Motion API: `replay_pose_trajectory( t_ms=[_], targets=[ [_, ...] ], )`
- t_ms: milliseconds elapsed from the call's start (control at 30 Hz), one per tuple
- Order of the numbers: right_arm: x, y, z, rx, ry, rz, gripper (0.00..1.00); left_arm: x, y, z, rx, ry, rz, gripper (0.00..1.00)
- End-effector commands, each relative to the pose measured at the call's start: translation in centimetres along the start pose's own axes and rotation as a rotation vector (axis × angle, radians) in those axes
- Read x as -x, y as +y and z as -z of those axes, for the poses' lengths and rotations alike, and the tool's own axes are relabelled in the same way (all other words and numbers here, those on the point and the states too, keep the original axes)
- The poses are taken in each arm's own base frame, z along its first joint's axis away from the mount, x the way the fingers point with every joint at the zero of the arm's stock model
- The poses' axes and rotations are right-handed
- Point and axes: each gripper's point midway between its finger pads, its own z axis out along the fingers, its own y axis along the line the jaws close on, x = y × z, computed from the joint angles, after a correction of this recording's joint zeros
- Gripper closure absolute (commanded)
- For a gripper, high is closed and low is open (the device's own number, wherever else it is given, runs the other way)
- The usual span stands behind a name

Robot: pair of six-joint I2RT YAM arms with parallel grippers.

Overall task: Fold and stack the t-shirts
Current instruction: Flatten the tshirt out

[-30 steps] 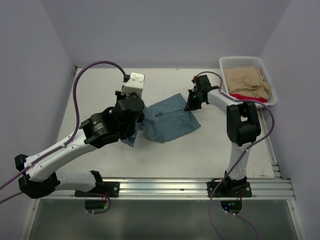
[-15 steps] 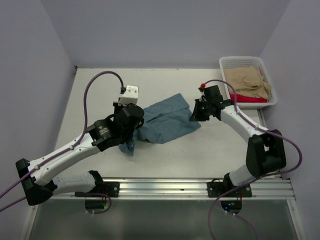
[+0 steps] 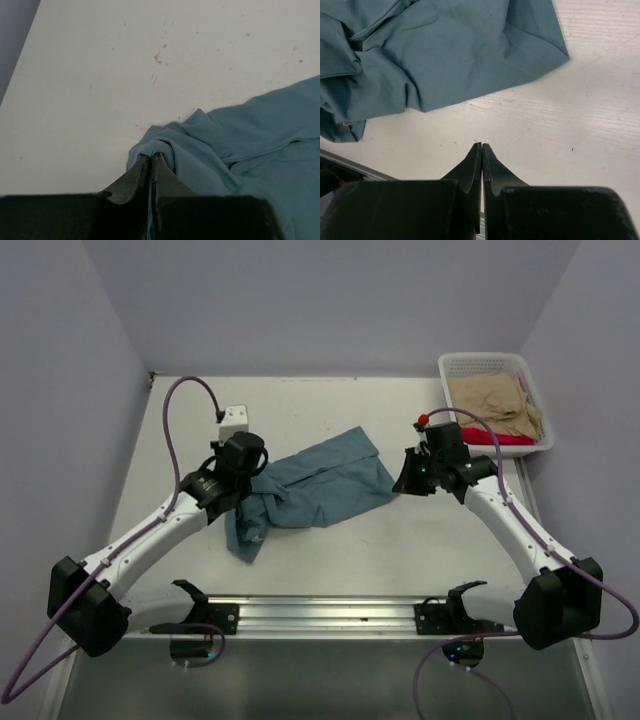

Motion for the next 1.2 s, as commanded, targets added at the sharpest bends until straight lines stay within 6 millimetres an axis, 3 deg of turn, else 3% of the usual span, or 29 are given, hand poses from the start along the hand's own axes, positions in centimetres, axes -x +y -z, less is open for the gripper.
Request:
replay_pose_trajectory(
  t_ms=[0,167,200,233,300,333,400,500,667,833,1167],
  targets=[
    [-0.2,-0.1,0.2,-0.015,0.012,-0.01,1.0,-2.6,0.4,-3.5,0.017,0.076,0.206,0.99],
    [-0.2,0.1,-0.5,-0.007,0.013,-0.007,1.0,-5.2,2.4,-7.7,0.093,0.135,0.379,1.0],
    [-0.3,0.0,-0.6,-0.009,0.017,-0.004,1.0,-5.5,2.5,-8.1,0.099,0.146,0.394,0.95],
    [-0.3,-0.1,-0.8,-0.009,0.017,-0.002,1.0,-5.6,2.8,-8.5,0.113,0.152,0.41,0.78],
    [-0.4,-0.2,-1.0,-0.013,0.021,-0.003,1.0,-6.0,2.9,-9.1,0.134,0.166,0.424,0.57],
    [-0.5,-0.3,-1.2,-0.015,0.025,0.001,1.0,-5.7,2.8,-9.2,0.129,0.156,0.433,0.4],
    [-0.7,-0.5,-1.4,-0.02,0.029,0.0,1.0,-5.3,2.7,-8.9,0.107,0.143,0.437,0.25],
    [-0.9,-0.7,-1.8,-0.023,0.036,0.002,1.0,-4.0,2.3,-7.9,0.048,0.115,0.437,0.17],
    [-1.0,-0.8,-2.4,-0.02,0.044,0.003,1.0,-3.0,1.6,-5.8,-0.059,0.12,0.408,0.17],
    [-1.1,-0.7,-3.0,-0.017,0.059,0.001,1.0,-2.6,-0.4,-3.2,-0.236,0.14,0.414,0.19],
    [-1.0,-0.7,-3.1,-0.018,0.061,0.002,1.0,-6.0,-3.1,-1.9,-0.371,0.288,0.442,0.27]
  ],
)
